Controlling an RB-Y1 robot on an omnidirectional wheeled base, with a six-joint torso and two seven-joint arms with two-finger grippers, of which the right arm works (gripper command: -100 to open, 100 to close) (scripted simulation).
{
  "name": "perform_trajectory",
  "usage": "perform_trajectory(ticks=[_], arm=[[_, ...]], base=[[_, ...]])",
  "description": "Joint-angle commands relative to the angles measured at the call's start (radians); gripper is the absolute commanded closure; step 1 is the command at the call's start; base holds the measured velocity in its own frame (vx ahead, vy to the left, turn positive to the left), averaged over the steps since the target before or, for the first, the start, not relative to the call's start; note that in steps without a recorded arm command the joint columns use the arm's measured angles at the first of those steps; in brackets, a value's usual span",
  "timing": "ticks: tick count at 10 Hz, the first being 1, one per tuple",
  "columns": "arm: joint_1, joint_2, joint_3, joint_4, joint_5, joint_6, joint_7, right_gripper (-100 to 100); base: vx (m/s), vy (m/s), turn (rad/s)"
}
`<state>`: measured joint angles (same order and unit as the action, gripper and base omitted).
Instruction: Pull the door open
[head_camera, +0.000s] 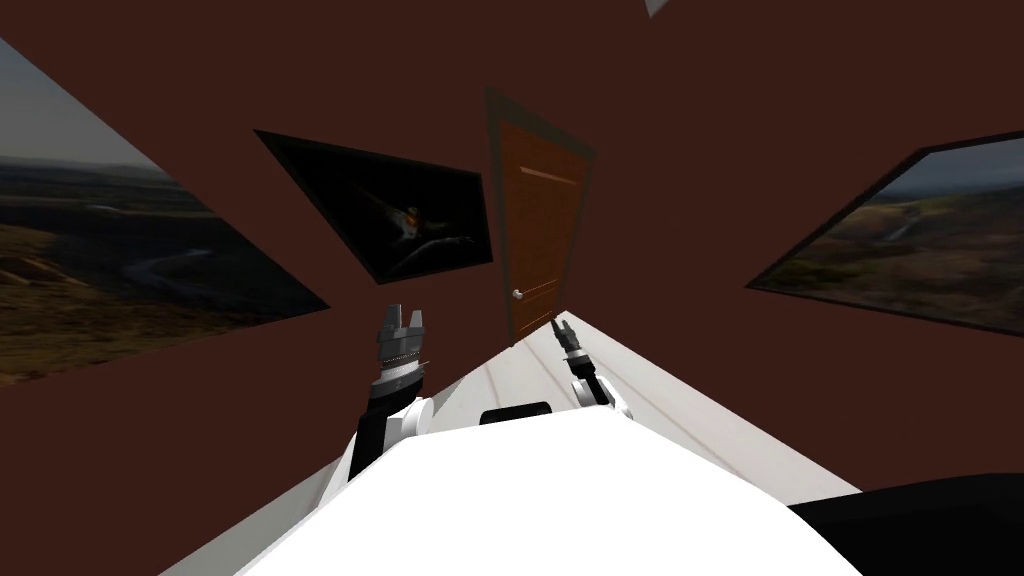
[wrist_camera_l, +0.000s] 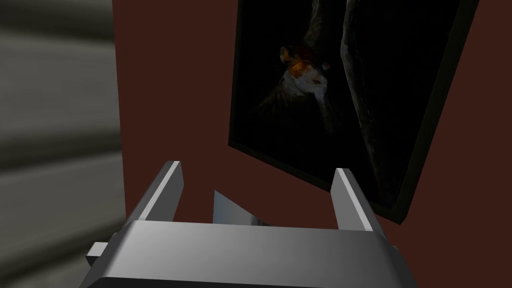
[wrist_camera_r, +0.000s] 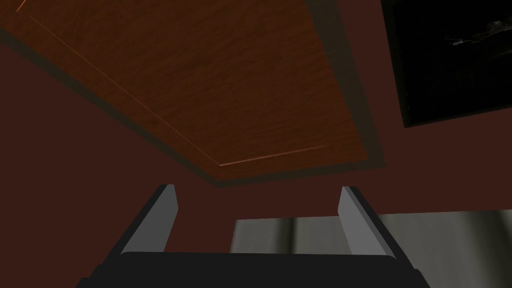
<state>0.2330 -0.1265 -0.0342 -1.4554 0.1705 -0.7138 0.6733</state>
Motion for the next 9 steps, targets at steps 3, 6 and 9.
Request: perform_trajectory(ticks=[3,6,9], arm=[[-0.043,-0.010,-0.003,0.109,0.030,-0.026,0.067,-100],[-0.075,-0.017,-0.005,0.196,0.056,-0.047,0.122,-100],[-0.106,-0.023,-0.006,0.279,0.081,-0.067,0.176,-100]], base=[[0.068,-0.049,0.097],[0.097,-0.054,0.093],[0.086,-0.052,0.094]])
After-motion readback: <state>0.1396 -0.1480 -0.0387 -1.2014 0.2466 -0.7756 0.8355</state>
